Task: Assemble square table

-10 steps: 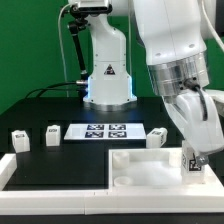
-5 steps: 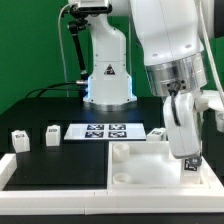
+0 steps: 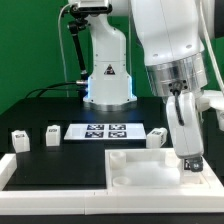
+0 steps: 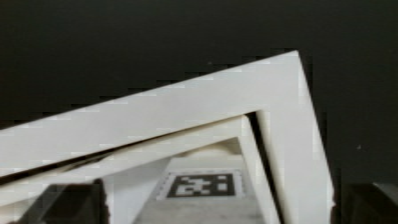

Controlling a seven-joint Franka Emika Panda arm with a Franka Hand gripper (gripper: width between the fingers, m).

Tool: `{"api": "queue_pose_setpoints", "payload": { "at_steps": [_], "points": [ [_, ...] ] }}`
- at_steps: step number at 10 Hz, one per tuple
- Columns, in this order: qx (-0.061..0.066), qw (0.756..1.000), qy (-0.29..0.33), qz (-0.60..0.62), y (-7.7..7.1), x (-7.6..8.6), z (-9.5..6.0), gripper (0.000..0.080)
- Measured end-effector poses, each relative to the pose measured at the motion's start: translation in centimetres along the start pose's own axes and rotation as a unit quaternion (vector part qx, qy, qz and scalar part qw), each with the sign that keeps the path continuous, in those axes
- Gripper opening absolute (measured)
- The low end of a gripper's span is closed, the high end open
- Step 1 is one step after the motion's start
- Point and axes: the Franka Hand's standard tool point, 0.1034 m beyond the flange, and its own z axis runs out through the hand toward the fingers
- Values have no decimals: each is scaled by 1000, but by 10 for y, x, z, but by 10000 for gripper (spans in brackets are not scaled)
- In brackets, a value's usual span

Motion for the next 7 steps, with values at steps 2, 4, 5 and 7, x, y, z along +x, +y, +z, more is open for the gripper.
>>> {"api": "queue_pose_setpoints", "payload": {
  "at_steps": [2, 4, 5, 7],
  "points": [
    [0, 1000, -2, -18, 5, -7, -4, 648],
    [1, 1000, -7, -26, 15, -16, -22, 649],
    [1, 999, -10, -33, 14, -20, -32, 649],
    [1, 999, -9, -34, 15, -19, -27, 649]
  ]
}}
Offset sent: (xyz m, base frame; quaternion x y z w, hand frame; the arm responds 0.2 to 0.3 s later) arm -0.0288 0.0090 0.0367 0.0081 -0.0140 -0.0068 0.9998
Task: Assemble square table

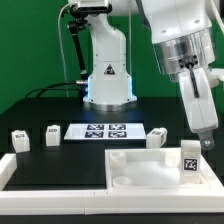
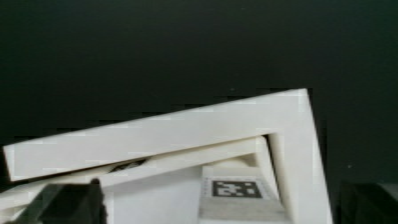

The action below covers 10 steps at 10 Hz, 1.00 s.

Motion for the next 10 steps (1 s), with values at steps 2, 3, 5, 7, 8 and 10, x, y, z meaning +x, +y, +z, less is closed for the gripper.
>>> {"api": "queue_pose_setpoints", "payload": {
  "at_steps": [2, 3, 5, 7, 8, 10],
  "points": [
    [0, 1000, 0, -4, 0, -1, 0, 649],
    [0, 1000, 0, -6, 0, -1, 1, 649],
    [-1, 1000, 0, -8, 0, -1, 1, 649],
    [-1, 1000, 0, -9, 1, -1, 1, 649],
    [-1, 1000, 0, -14, 1, -1, 1, 649],
    [-7, 997, 2, -76, 15, 0, -4, 649]
  ]
}}
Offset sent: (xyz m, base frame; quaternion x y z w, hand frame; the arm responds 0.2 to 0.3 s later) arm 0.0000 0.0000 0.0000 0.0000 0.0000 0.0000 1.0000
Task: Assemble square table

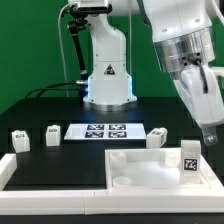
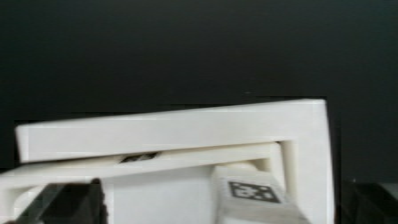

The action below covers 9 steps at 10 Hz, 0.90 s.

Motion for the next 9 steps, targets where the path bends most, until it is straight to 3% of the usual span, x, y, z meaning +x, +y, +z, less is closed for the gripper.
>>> {"api": "queue_pose_setpoints", "payload": {
  "at_steps": [3, 8, 9],
  "points": [
    [-11, 989, 5, -147, 25, 7, -4, 649],
    [-12, 954, 3, -301, 25, 8, -2, 649],
    [-7, 936, 9, -351, 31, 19, 5, 649]
  ]
}}
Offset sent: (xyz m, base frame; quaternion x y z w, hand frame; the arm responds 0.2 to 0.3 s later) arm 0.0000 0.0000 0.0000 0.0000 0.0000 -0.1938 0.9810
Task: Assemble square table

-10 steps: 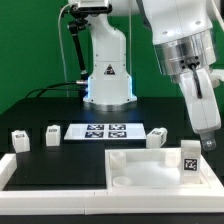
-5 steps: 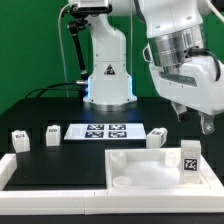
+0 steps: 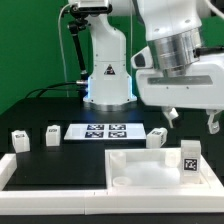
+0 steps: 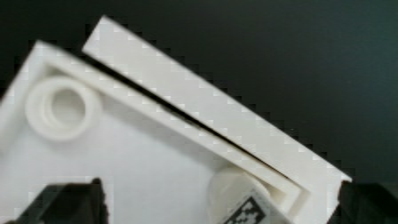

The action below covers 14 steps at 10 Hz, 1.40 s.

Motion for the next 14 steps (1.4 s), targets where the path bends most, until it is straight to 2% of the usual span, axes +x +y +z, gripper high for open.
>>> {"api": "queue_pose_setpoints", "payload": {
  "at_steps": [1, 3, 4, 5, 8, 9, 10, 11, 13, 14],
  "points": [
    [-7, 1000, -10, -17, 22, -1, 4, 649],
    [-30, 998, -31, -36, 67, -6, 5, 649],
    [-42, 998, -42, -30, 83, -9, 8, 649],
    [-45, 998, -39, -28, 84, -14, 11, 649],
    [-44, 998, -40, -29, 84, -13, 11, 649],
    [-48, 997, -42, -34, 85, -15, 13, 649],
    [-73, 993, -59, -69, 92, -24, 18, 649],
    [-83, 990, -70, -94, 101, -28, 19, 649],
    [-91, 986, -72, -122, 131, -31, 24, 649],
    [-94, 986, -68, -121, 140, -33, 29, 649]
  ]
}}
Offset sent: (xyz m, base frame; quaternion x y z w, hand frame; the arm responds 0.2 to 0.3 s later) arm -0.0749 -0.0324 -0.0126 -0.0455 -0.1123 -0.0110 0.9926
